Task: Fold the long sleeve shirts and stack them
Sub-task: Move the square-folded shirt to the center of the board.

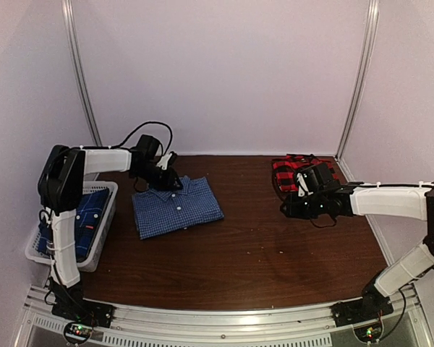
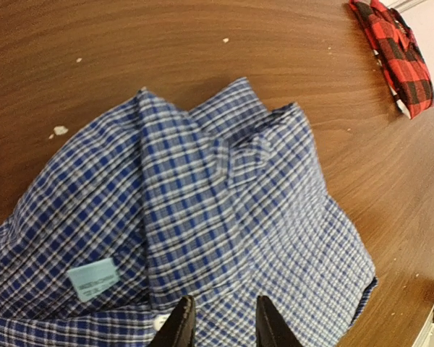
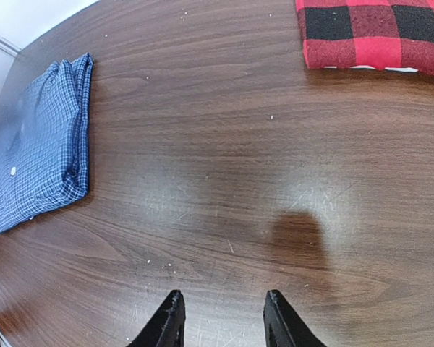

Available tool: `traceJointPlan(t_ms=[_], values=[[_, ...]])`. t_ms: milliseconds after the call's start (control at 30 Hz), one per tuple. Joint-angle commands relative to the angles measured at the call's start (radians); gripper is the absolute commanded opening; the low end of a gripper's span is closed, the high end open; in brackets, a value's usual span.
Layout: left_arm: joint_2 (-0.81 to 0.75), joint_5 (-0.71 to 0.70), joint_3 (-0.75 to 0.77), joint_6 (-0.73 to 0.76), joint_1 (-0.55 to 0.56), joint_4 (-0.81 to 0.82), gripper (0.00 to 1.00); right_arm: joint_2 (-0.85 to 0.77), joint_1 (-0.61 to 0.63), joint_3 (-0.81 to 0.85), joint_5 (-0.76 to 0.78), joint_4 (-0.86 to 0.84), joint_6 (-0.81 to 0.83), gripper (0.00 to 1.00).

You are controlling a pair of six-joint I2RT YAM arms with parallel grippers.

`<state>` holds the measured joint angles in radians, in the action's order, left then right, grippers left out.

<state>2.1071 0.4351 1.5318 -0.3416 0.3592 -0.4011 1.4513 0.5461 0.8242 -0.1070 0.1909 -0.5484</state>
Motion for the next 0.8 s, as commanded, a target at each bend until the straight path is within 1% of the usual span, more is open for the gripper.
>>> traceJointPlan(t_ms=[0,100,233,400,500,600,700,767], values=[[-0.030,0.011,0.076,-0.045,0.079,-0.011,0.30,-0.058,-0.026,-0.017,0.026,0.013,0.016,0.39],[-0.022,-0.025,0.102,-0.093,0.147,0.005,0.31,-0.071,-0.040,-0.014,0.040,0.014,0.021,0.39],[0.027,-0.051,0.119,-0.168,0.224,0.055,0.30,-0.072,-0.051,0.020,0.051,0.027,0.019,0.40],[0.104,-0.123,0.156,-0.257,0.297,0.085,0.30,-0.091,-0.051,0.056,0.067,0.037,0.013,0.44],[0.158,-0.135,0.184,-0.295,0.322,0.090,0.29,-0.097,-0.051,0.074,0.088,0.049,0.014,0.48],[0.201,-0.116,0.200,-0.322,0.340,0.093,0.29,-0.102,-0.053,0.099,0.101,0.061,0.016,0.52],[0.220,-0.112,0.197,-0.331,0.355,0.093,0.29,-0.119,-0.052,0.115,0.102,0.059,0.015,0.56],[0.216,-0.109,0.179,-0.338,0.360,0.094,0.28,-0.123,-0.052,0.125,0.132,0.060,0.018,0.59]])
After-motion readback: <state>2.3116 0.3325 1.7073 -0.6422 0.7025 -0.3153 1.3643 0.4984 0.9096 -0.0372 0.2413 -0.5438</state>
